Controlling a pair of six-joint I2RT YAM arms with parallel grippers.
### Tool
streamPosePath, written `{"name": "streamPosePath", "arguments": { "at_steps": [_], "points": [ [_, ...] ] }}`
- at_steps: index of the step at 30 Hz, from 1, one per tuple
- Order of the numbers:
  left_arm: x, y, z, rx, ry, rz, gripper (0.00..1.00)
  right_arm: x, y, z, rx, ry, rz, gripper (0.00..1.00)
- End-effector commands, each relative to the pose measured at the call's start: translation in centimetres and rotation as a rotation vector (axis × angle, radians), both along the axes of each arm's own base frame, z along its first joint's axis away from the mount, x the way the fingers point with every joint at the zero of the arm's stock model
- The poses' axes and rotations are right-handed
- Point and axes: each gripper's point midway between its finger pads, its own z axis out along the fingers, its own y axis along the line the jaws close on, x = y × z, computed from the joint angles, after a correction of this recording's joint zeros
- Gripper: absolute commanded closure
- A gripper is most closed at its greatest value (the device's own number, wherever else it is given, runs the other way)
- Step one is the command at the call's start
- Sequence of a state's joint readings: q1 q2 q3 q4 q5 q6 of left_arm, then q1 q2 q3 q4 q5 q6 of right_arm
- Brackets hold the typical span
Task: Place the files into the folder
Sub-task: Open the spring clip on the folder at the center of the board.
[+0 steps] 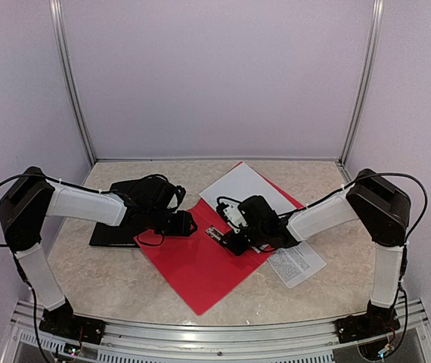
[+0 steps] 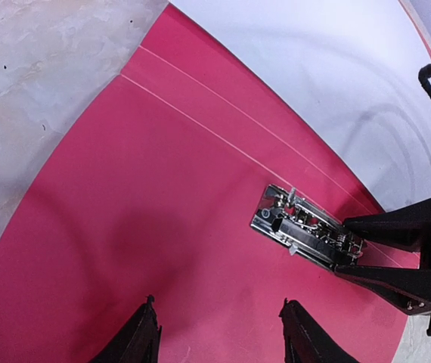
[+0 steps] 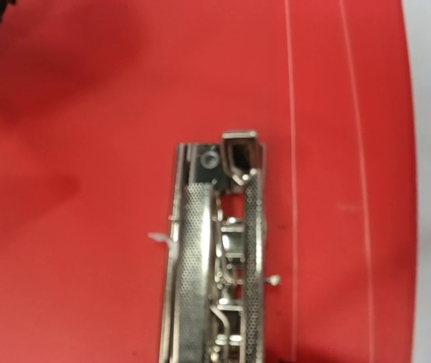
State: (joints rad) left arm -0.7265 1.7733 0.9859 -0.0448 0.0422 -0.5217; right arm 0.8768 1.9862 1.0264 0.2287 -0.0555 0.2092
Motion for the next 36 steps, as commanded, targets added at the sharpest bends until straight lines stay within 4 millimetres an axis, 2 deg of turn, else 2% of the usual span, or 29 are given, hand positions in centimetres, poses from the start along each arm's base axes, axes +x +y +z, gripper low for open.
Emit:
{"name": "streamPosePath", "arguments": {
  "at_steps": [1, 7, 11, 13, 18, 26, 36],
  "points": [
    [0.1, -0.2, 0.6, 0.017, -0.039, -0.032, 0.46, -2.6, -3.1, -5.0, -0.13, 0.127, -0.005, 0.8],
    [-0.5, -3.7, 3.3, -0.048, -0.123, -0.271, 0.42, -3.2, -4.0, -5.2, -0.153, 0.129, 0.037, 0.87],
    [0.4, -5.0, 4.6, -0.114, -0.177, -0.346, 0.49, -3.3, -4.4, -5.1, -0.149, 0.132, 0.059, 0.88],
    [0.9, -5.5, 4.7, -0.15, -0.164, -0.367, 0.53, -3.3, -4.5, -4.9, -0.144, 0.135, 0.066, 0.88],
    [1.6, -6.8, 3.3, -0.173, -0.106, -0.399, 0.63, -3.2, -4.6, -4.6, -0.14, 0.129, 0.065, 0.88],
    [2.2, -7.1, -0.1, -0.13, -0.062, -0.395, 0.74, -3.0, -4.8, -4.5, -0.136, 0.129, 0.059, 0.89],
    [2.1, -7.5, -2.2, -0.084, -0.036, -0.407, 0.78, -3.0, -4.7, -4.5, -0.138, 0.131, 0.059, 0.89]
  ]
}}
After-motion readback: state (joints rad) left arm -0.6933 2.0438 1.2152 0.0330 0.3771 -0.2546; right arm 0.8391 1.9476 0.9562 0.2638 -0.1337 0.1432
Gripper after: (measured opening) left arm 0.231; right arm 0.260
